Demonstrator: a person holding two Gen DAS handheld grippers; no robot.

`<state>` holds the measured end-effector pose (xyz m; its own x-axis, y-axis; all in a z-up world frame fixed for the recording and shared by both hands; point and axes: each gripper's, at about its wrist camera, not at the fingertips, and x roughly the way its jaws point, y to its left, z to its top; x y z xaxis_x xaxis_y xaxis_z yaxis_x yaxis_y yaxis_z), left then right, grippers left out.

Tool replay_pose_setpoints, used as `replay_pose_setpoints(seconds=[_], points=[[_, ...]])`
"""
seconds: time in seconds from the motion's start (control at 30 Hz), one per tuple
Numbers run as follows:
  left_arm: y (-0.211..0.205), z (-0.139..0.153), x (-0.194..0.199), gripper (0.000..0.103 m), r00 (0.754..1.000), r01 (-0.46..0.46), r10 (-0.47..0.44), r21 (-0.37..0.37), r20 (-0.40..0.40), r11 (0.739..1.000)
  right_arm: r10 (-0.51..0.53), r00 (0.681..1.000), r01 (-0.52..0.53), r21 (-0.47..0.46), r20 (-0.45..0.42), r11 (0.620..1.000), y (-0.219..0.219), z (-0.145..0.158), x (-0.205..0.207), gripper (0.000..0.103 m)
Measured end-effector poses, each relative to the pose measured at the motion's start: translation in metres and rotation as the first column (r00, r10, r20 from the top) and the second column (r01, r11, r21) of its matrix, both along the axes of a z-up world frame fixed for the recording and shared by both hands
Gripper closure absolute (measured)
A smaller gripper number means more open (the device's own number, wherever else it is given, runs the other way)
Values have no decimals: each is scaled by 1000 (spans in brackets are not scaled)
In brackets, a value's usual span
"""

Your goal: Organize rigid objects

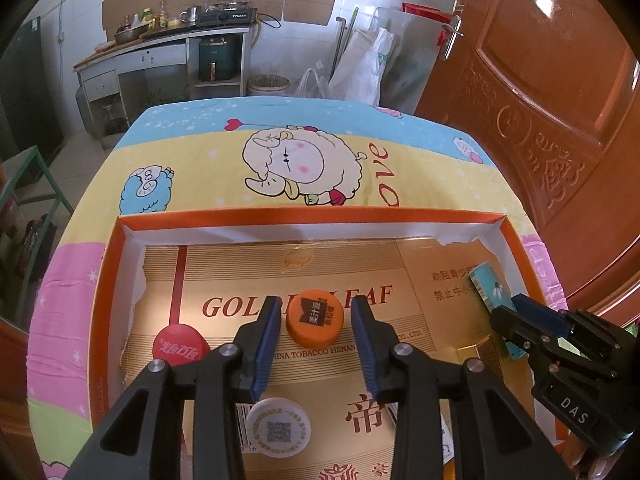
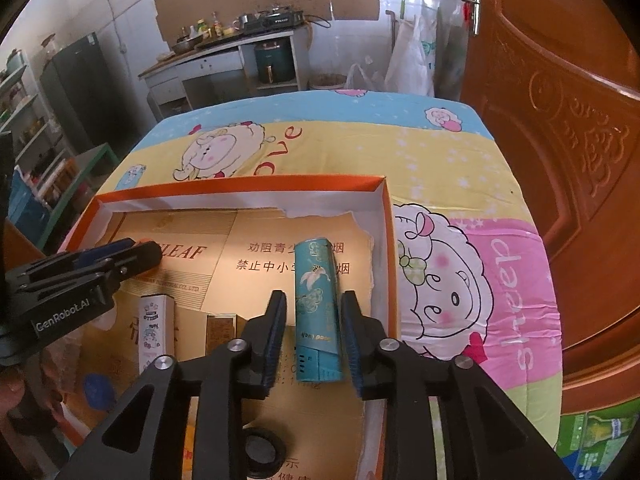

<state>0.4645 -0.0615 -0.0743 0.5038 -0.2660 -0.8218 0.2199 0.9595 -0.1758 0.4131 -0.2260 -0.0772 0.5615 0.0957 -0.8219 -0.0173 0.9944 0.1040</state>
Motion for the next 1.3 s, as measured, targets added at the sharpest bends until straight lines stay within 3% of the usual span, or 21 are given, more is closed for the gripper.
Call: replay_pose_setpoints(seconds=[0.27,0.77,1.13,1.3], points=[[0,19,-17,66,998,5,-2,-48,62,999,-15,998,17,-20,59,1000,2,18,-12,60],[11,71,-83,67,973,8,13,-89,229,996,-73,987,79,-36,146,996,5,50,-58,60],[30,102,-174,67,928,-41,65,-75,366,996,-73,973,88,-57,217,994,29,73,-138,60],[39,106,-232,67,886,-144,139,-23,443,989,-72,961,88,-49,266,995,44,84,-194,60]])
